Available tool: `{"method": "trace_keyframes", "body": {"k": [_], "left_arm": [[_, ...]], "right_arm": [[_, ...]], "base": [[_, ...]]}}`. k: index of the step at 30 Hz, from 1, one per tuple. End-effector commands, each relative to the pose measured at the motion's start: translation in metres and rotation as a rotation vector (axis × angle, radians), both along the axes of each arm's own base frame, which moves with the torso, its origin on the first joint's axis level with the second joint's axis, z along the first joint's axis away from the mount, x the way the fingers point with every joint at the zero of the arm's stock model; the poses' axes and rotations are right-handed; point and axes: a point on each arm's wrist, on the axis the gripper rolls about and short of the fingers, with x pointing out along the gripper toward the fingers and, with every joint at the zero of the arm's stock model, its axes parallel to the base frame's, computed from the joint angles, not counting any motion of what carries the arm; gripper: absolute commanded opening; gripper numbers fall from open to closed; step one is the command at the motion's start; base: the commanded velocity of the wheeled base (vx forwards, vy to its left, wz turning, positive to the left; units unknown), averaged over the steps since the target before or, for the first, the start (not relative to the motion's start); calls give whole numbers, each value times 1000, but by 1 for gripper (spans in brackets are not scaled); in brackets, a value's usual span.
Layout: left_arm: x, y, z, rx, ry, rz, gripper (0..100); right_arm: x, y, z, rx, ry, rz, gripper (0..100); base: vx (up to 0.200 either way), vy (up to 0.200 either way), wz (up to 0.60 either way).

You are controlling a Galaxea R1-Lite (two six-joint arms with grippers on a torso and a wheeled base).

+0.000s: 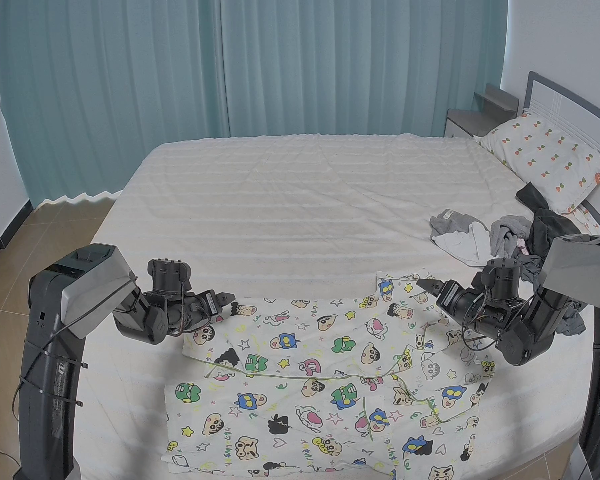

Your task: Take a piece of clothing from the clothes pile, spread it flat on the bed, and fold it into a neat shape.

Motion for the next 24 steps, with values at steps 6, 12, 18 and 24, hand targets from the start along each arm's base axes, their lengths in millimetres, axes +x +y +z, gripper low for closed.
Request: {"method": "trace_keyframes", "body": {"k": [6, 12, 18, 24], "left_arm": [[9, -3, 0, 36, -12, 48, 0], [12, 4, 3, 45, -24, 83, 0], [19, 5, 14, 54, -70, 116, 0], [29, 4, 20, 58, -114, 177, 0]], "right_arm": [[-1, 2, 1, 0, -2, 5, 100], [-1, 2, 2, 1, -5, 5, 100], [-1, 2, 1, 0, -2, 6, 100], [-1, 2, 0, 0, -1, 6, 100]], "base": [[0, 0, 0], [0, 0, 0], [0, 0, 0], [0, 0, 0]]}}
